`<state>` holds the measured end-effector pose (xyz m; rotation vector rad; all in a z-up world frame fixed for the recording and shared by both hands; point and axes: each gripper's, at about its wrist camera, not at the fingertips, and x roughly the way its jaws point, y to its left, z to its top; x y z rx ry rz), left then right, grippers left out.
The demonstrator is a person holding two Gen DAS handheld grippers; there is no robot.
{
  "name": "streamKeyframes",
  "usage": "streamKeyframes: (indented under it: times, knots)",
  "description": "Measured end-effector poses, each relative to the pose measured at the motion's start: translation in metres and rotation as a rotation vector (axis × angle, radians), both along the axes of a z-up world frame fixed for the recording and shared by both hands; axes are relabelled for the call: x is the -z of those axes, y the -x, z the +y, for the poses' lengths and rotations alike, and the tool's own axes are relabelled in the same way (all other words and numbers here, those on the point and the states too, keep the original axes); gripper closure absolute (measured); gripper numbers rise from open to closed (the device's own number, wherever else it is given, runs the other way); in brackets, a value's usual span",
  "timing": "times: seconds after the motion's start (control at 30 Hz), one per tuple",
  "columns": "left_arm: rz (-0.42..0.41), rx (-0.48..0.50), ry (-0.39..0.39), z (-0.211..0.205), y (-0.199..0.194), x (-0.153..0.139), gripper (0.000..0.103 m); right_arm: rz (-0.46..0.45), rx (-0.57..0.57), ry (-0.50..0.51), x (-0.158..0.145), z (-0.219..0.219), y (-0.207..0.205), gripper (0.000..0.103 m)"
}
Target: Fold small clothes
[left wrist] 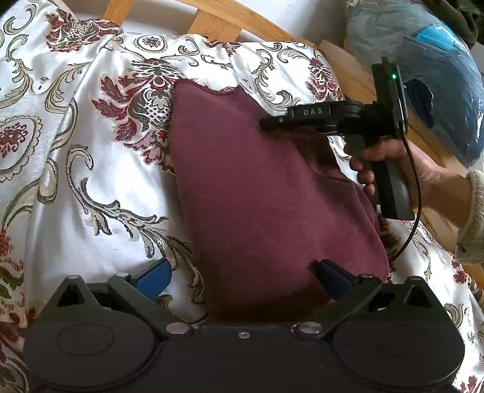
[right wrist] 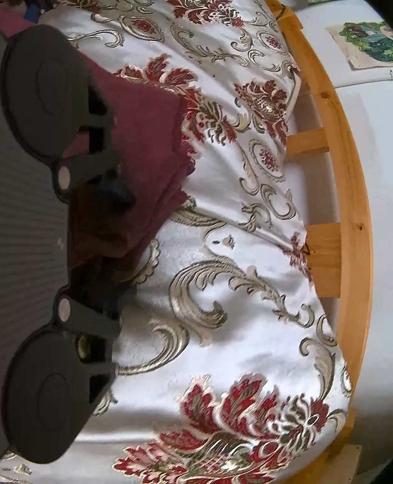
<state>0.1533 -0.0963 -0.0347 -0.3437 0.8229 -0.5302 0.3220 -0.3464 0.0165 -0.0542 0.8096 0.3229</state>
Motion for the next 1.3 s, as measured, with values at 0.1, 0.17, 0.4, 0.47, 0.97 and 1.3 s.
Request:
streamKeyframes:
  times: [0.1, 0.17, 0.4, 0.47, 0.97, 1.3]
  knots:
    - [0.001, 0.001, 0.001, 0.000, 0.000, 0.000, 0.001, 0.011, 0.010, 0.007, 0.001, -0.008, 0.004, 0.064]
    - [0.001, 0.002, 0.002, 0.001, -0.001, 0.000, 0.001, 0.009, 0.014, 0.004, 0.002, -0.012, 0.008, 0.067]
    - [0.011, 0.037, 0.026, 0.001, -0.004, -0.003, 0.002, -0.006, 0.033, -0.017, 0.006, -0.015, 0.013, 0.072]
    - [0.009, 0.058, 0.023, -0.001, -0.004, -0.003, 0.002, -0.009, 0.035, -0.020, 0.007, -0.016, 0.015, 0.072]
    - [0.010, 0.016, 0.085, 0.005, -0.001, -0.007, 0.002, -0.021, 0.056, -0.045, 0.015, -0.019, 0.017, 0.071]
    - [0.066, -0.054, 0.182, 0.019, -0.006, -0.005, 0.009, -0.031, 0.056, -0.046, 0.016, -0.019, 0.019, 0.071]
